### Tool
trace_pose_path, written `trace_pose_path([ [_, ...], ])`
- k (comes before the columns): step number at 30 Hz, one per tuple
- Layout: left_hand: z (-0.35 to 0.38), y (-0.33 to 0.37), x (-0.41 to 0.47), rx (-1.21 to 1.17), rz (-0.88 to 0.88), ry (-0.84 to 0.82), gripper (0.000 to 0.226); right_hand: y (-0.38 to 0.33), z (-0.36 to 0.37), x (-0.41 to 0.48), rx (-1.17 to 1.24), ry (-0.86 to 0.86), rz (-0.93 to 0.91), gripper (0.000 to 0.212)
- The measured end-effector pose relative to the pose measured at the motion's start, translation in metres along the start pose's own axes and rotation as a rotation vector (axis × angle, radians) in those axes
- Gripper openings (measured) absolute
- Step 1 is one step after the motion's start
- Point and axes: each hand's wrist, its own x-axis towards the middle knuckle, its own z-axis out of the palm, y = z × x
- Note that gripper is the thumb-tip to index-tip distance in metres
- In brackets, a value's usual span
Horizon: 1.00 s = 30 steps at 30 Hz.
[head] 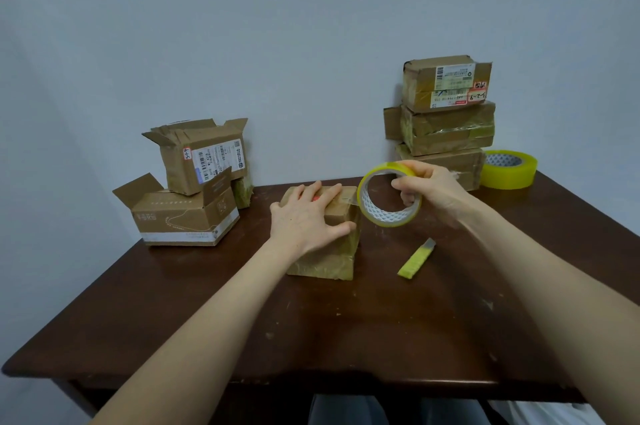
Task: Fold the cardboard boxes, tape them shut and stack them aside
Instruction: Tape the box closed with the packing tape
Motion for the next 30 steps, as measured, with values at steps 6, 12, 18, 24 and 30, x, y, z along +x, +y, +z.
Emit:
trace_pose_path([
  [6, -0.003, 0.016, -0.004, 0.044, 0.001, 0.001, 0.079, 0.008, -0.005, -0.004, -0.054, 0.001, -0.014, 0.034],
  [12, 0.004, 0.026, 0.001, 0.065, 0.190, 0.020, 0.085, 0.006, -0.006, -0.016, -0.094, -0.026, -0.028, 0.044],
  [18, 0.003, 0.015, 0.011, 0.070, 0.191, -0.040, 0.081, 0.028, 0.004, -0.019, 0.219, 0.052, 0.032, 0.032],
  [24, 0.007, 0.015, 0.016, 0.085, 0.204, -0.038, 0.081, 0.016, -0.002, -0.008, -0.100, 0.040, -0.002, 0.031],
  [30, 0.009, 0.013, 0.019, 0.109, 0.215, -0.034, 0.079, 0.012, -0.015, -0.007, -0.301, 0.015, -0.003, 0.030],
])
